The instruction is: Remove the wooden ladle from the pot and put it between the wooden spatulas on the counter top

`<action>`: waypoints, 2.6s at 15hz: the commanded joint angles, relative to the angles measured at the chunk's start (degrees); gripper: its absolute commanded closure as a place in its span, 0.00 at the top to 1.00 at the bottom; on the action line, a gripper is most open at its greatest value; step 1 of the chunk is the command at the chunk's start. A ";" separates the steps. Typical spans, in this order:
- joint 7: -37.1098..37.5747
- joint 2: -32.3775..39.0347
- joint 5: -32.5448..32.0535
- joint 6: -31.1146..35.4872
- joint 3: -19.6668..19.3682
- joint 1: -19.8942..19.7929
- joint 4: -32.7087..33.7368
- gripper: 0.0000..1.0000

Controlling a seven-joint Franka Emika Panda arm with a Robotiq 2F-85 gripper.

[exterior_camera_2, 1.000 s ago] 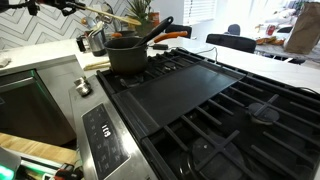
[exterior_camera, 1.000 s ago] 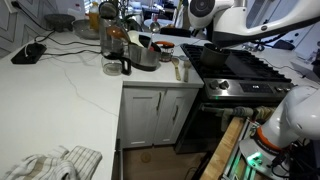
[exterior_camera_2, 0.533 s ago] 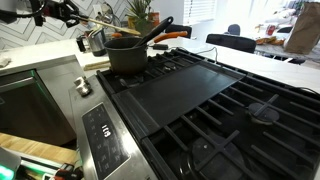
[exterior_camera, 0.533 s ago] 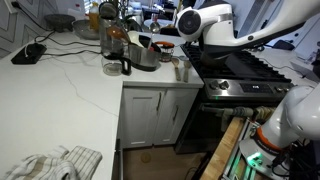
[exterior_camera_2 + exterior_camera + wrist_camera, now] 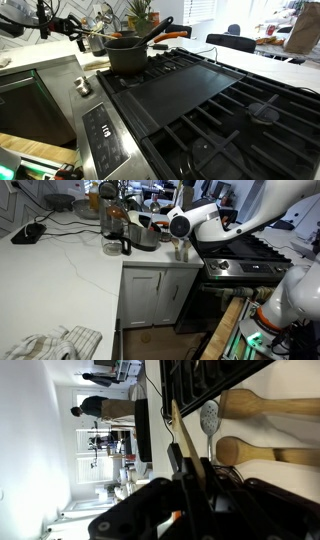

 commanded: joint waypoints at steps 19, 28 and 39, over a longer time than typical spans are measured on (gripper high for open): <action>14.54 9.03 -4.78 -10.44 2.16 4.41 -4.35 0.03; 22.81 15.42 -10.64 -8.15 1.76 3.66 -4.60 0.03; 24.06 15.48 -11.34 -5.67 1.73 3.02 -5.04 0.66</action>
